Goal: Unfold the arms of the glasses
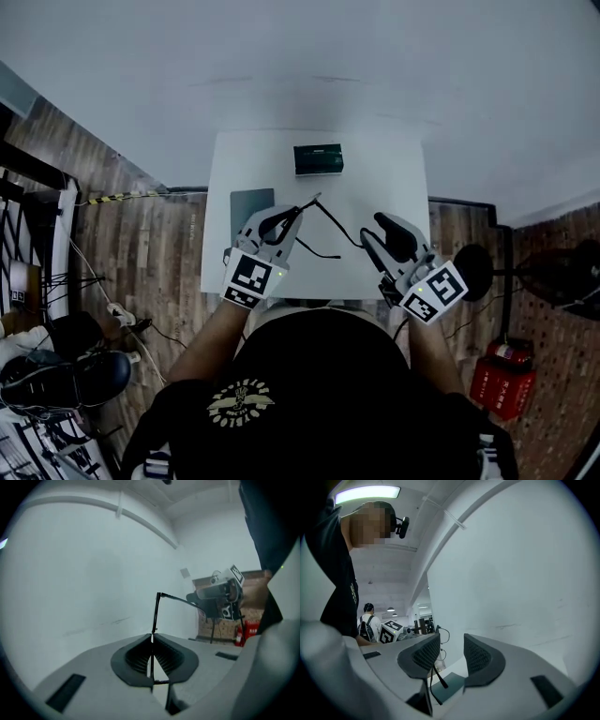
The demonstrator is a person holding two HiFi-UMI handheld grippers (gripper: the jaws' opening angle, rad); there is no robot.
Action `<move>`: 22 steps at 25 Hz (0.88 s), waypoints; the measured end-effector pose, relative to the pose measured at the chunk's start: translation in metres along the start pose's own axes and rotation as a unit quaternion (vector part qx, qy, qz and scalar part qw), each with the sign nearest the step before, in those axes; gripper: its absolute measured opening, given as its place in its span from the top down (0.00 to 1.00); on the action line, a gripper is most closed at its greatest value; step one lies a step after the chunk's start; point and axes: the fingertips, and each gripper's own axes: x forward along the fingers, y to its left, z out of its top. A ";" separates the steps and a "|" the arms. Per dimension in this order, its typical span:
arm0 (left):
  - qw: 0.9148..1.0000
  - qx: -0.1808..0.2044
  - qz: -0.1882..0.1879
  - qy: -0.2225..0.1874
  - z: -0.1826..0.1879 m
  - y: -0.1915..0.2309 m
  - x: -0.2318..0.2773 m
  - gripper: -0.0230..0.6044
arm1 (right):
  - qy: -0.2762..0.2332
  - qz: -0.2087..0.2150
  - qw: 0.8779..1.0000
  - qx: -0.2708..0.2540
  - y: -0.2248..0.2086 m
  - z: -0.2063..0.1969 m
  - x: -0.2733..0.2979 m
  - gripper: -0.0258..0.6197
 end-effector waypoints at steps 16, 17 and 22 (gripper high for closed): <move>0.958 -0.140 0.196 -0.153 0.043 0.064 -0.078 0.93 | -0.059 -0.079 0.991 -0.088 -0.063 0.058 -0.067 0.96; 0.958 -0.136 0.198 -0.157 0.048 0.063 -0.082 0.93 | -0.064 -0.087 0.990 -0.094 -0.066 0.063 -0.073 0.96; 0.956 -0.125 0.207 -0.166 0.063 0.053 -0.090 0.93 | -0.071 -0.114 0.985 -0.112 -0.084 0.073 -0.097 0.96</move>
